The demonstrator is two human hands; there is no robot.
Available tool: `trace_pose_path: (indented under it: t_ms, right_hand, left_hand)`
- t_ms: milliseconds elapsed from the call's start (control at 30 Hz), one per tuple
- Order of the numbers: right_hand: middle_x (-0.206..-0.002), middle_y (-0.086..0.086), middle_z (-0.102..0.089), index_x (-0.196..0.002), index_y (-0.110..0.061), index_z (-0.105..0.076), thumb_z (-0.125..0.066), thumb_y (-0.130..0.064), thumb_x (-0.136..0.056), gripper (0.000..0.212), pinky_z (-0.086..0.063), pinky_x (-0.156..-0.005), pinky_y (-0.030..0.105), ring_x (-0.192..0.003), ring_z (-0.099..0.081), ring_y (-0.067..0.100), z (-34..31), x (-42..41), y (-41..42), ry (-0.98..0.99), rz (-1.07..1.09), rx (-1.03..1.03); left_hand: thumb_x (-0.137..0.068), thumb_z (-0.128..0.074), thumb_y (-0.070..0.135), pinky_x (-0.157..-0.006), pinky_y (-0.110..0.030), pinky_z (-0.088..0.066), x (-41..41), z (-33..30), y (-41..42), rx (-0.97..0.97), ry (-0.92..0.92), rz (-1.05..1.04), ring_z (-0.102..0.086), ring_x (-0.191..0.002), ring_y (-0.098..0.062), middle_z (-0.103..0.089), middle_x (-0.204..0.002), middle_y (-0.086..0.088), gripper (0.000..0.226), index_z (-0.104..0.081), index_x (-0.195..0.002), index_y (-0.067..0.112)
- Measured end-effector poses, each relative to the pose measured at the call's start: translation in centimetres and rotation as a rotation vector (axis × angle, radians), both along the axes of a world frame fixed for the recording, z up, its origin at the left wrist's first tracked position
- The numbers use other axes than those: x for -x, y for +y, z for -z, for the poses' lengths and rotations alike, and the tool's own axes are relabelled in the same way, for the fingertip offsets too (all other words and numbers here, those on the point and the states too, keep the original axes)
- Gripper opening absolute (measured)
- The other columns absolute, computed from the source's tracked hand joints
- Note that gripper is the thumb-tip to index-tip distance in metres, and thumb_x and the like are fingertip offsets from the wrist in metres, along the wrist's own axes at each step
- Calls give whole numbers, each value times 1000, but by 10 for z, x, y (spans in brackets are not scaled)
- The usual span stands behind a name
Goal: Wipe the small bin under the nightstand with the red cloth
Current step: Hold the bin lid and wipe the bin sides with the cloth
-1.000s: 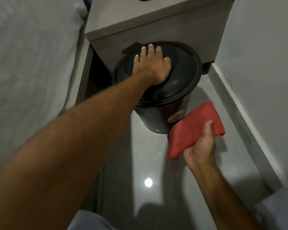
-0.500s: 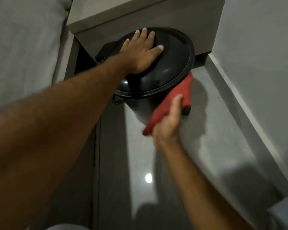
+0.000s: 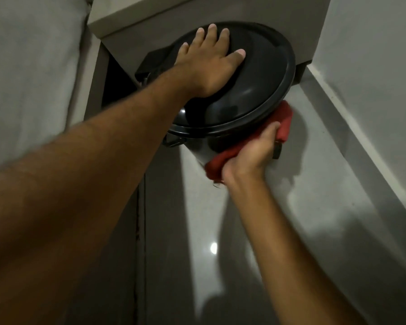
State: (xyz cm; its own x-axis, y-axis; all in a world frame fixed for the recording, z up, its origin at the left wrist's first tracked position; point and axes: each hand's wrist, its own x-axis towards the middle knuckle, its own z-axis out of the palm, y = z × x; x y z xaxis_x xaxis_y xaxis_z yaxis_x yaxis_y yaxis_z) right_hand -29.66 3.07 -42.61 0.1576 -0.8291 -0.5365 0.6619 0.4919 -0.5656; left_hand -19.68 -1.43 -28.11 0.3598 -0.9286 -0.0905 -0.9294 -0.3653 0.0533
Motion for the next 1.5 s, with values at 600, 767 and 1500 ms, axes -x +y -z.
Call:
trace_pose_path:
  t_ms: [600, 767, 1500]
  right_hand:
    - [-155, 16, -55, -157, -7, -42, -26, -55, -108, 71, -40, -123, 47, -142, -54, 29, -29, 66, -34, -56, -223, 366]
    - [-176, 10, -13, -167, -15, -16, -42, -75, -94, 98, -16, -132, 47, -162, -15, 24, 7, 15, 39, 264, -224, 418]
    - [-150, 14, -55, -158, -11, -39, -24, -74, -101, 86, -63, -79, 41, -117, -65, 31, 43, 23, -9, -30, -438, -71]
  left_hand:
    - [-90, -13, 75, -122, -56, 2, 7, -11, 13, -54, -23, -242, 5, -153, -36, 2, -168, -15, 83, -5, -159, 29]
    - [-96, -16, 67, -121, -56, 4, 8, -3, 6, -7, -17, -272, 8, -154, -33, 5, -169, -11, 74, -4, -158, 29]
    - [-91, -14, 65, -118, -65, -3, 11, -4, -13, -28, 55, -630, 5, -151, -46, 3, -166, -22, 80, -3, -158, 22]
